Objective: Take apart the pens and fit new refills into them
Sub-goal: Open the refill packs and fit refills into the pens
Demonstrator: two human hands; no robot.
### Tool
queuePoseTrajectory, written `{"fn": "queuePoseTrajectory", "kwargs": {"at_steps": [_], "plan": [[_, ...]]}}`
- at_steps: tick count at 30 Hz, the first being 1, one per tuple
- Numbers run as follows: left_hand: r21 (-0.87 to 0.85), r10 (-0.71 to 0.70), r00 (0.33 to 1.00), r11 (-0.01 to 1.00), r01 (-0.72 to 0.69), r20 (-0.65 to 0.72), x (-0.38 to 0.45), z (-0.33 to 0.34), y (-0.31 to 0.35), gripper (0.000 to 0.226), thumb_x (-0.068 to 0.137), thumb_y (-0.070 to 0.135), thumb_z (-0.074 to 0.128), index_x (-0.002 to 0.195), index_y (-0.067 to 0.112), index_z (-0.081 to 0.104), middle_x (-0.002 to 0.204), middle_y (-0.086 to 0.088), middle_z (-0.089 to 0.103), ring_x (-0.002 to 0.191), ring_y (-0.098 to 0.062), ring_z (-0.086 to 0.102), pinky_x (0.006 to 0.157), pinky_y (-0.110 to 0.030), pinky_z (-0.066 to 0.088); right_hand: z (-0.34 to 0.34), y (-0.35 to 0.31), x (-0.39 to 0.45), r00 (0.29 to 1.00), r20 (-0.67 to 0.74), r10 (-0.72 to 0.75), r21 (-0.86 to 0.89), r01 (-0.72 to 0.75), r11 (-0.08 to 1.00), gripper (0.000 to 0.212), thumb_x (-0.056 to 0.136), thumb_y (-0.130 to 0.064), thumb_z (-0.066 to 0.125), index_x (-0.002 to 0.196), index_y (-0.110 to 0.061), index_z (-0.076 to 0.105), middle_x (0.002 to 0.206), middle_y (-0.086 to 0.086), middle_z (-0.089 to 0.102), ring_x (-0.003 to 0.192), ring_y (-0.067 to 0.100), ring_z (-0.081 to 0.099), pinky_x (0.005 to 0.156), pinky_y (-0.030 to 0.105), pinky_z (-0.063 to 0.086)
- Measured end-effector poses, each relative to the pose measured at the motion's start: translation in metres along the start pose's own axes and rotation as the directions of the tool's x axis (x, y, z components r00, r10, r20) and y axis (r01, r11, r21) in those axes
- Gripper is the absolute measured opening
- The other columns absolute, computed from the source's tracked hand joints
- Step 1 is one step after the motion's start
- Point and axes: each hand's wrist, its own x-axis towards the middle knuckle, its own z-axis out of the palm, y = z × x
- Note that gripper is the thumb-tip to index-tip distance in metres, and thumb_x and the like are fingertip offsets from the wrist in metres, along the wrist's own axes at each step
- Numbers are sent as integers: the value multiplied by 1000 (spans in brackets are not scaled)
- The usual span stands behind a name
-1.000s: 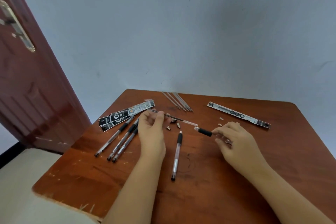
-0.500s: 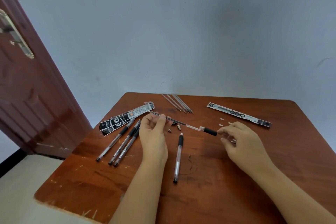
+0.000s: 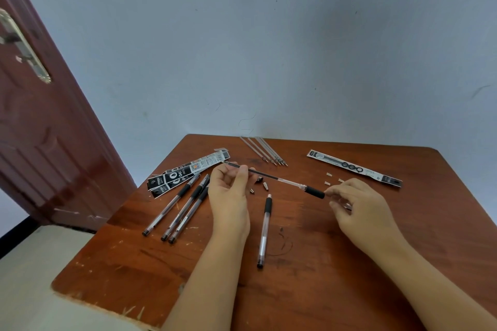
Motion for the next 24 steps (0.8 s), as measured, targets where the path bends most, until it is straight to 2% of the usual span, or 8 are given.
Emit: {"fn": "queuePoseTrajectory", "kwargs": {"at_steps": [4,9,13,19,21,24], "plan": [[29,38,999,999,-39,26,-2,0,1,20,86,-6,49,76,11,49,68,-1,49,53,1,59,57,-10,50,2,1,0,1000,-26,-5,4,5,1000,18,75,4,63,90,-3,69,87,9,62,76,15,48,68,23,39],[30,67,995,997,-69,68,-3,0,1,20,86,-6,48,75,11,49,68,-1,50,56,-1,61,59,-12,51,3,5,1,996,-82,-16,22,18,1000,19,72,7,65,88,-3,69,84,10,62,75,14,48,65,15,33],[44,101,991,993,-105,87,-5,0,0,23,86,-7,47,72,11,47,63,3,54,58,-1,61,62,-14,52,3,7,1,994,-110,-23,36,28,999,21,70,9,66,87,-3,70,82,10,63,75,14,49,67,22,38],[265,270,945,912,-312,185,-13,0,1,24,84,-5,52,77,18,52,61,19,63,63,2,60,62,-11,49,3,10,2,992,-122,-19,43,25,999,21,70,8,66,87,-4,70,82,8,62,76,13,50,66,12,33],[292,291,932,892,-345,215,-14,0,1,26,83,-6,54,76,19,52,63,21,63,63,4,58,62,-9,47,2,10,2,990,-137,-44,52,52,997,22,68,9,67,85,-4,70,80,8,63,74,14,52,67,9,33],[339,275,921,869,-361,276,-18,2,-1,25,82,-5,56,77,20,54,67,18,64,66,2,58,65,-11,48,2,8,2,981,-151,-122,32,128,991,24,64,11,70,83,-5,70,77,9,64,71,14,54,67,13,38]]}}
